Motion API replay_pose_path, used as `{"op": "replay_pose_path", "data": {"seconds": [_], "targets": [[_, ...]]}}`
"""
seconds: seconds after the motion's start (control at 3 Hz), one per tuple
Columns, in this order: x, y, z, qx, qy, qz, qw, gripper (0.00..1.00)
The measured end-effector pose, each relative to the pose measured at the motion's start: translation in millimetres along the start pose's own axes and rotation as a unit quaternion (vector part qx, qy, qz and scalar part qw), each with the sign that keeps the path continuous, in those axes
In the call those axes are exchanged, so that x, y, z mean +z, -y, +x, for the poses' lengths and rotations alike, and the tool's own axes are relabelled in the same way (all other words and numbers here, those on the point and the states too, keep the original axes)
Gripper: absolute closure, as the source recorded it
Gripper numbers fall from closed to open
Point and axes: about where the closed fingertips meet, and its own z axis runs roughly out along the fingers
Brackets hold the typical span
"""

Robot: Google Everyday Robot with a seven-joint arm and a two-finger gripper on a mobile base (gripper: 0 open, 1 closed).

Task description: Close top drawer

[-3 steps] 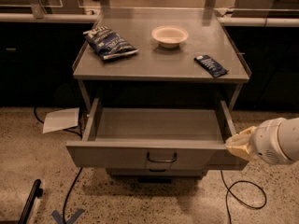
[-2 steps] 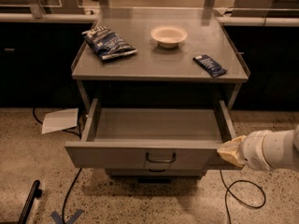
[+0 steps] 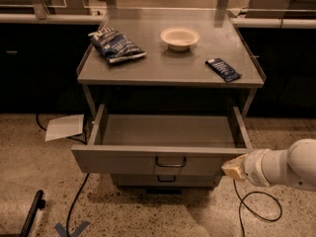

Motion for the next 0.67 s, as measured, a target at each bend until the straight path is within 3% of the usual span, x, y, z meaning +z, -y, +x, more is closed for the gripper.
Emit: {"op": "replay_pose_path", "data": {"seconds": [0.67], "targets": [[59.5, 16.2, 0.9, -0.001, -0.005, -0.025, 0.9997, 1.0]]}}
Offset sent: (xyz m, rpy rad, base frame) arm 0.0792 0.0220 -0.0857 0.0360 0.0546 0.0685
